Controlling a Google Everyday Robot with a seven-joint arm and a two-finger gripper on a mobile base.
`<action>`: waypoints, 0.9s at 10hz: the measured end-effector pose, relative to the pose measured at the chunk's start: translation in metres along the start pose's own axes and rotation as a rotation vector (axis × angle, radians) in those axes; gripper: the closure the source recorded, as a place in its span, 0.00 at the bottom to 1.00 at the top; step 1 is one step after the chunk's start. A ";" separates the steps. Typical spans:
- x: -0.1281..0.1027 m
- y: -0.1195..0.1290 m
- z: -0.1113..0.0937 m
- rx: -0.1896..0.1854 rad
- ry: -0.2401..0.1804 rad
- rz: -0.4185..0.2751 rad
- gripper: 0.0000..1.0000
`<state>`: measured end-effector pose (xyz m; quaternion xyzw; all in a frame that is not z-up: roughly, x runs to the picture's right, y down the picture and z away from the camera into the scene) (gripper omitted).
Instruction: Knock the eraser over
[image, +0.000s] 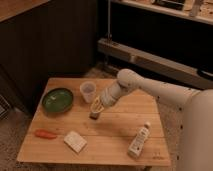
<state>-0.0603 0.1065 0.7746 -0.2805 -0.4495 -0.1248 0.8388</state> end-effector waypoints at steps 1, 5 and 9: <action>0.000 -0.001 -0.001 -0.001 -0.001 0.001 1.00; -0.002 -0.006 -0.002 -0.012 -0.011 0.003 1.00; -0.006 -0.012 -0.002 -0.021 -0.022 0.002 1.00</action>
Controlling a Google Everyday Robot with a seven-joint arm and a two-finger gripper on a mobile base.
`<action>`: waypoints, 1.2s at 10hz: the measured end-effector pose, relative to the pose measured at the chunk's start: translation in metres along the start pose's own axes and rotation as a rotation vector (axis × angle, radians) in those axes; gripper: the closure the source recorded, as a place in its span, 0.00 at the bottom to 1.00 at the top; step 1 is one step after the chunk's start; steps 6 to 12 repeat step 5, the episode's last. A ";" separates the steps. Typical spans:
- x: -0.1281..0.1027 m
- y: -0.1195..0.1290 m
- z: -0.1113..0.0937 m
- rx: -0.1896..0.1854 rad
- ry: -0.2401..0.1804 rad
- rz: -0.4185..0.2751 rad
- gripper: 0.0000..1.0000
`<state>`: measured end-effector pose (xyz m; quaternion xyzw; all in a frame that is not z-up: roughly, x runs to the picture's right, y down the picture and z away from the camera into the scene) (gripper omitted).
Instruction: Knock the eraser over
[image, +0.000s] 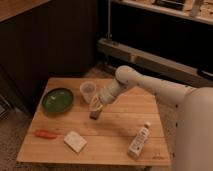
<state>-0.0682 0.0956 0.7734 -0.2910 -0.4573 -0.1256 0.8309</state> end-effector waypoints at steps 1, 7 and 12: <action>-0.002 -0.002 0.000 -0.002 -0.005 0.000 1.00; -0.002 -0.004 -0.002 -0.008 -0.013 -0.001 1.00; -0.002 -0.004 -0.002 -0.008 -0.013 -0.001 1.00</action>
